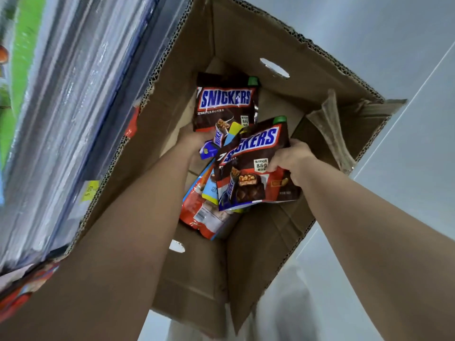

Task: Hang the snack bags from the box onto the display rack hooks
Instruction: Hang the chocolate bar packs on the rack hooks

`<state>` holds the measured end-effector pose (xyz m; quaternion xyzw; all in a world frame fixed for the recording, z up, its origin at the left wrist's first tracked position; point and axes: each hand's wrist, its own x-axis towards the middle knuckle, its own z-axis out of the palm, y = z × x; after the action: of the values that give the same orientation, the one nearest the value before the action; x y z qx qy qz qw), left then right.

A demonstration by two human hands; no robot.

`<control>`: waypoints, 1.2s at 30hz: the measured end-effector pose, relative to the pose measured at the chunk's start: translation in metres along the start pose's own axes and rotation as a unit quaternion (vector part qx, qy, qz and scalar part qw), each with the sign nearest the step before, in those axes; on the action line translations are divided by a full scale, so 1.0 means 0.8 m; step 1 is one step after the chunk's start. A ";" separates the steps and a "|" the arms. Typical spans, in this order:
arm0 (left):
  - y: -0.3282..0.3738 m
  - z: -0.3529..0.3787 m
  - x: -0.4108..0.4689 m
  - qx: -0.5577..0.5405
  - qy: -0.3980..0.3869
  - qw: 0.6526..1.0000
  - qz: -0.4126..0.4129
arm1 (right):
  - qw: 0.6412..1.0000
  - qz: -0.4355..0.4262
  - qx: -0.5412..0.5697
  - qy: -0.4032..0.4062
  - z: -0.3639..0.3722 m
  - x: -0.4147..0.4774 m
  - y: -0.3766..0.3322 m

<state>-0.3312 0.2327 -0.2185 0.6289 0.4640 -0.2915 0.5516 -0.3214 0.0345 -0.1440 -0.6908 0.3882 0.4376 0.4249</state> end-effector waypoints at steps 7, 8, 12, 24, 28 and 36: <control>0.029 0.001 -0.109 0.141 -0.077 0.983 0.089 | 0.999 0.032 0.013 0.028 -0.009 -0.073 0.007; 0.033 -0.005 -0.127 0.148 -0.071 0.982 0.091 | 0.999 0.018 0.007 0.026 -0.010 -0.086 0.005; 0.042 -0.055 -0.200 0.112 -0.053 0.990 0.063 | 0.998 -0.008 0.021 0.061 -0.009 -0.151 -0.010; 0.178 -0.225 -0.441 -0.033 -0.204 0.977 0.049 | 0.980 -0.064 0.187 0.031 -0.012 -0.377 -0.114; 0.202 -0.261 -0.523 -0.074 -0.205 0.973 0.077 | 0.960 -0.070 0.273 0.004 -0.005 -0.485 -0.155; 0.227 -0.315 -0.690 -0.125 -0.196 0.959 0.163 | 0.933 -0.223 0.239 0.154 -0.004 -0.670 -0.189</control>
<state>-0.4242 0.3379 0.3993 0.5524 0.2704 -0.2551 0.7461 -0.3522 0.1703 0.3953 -0.6964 0.3780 0.1146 0.5992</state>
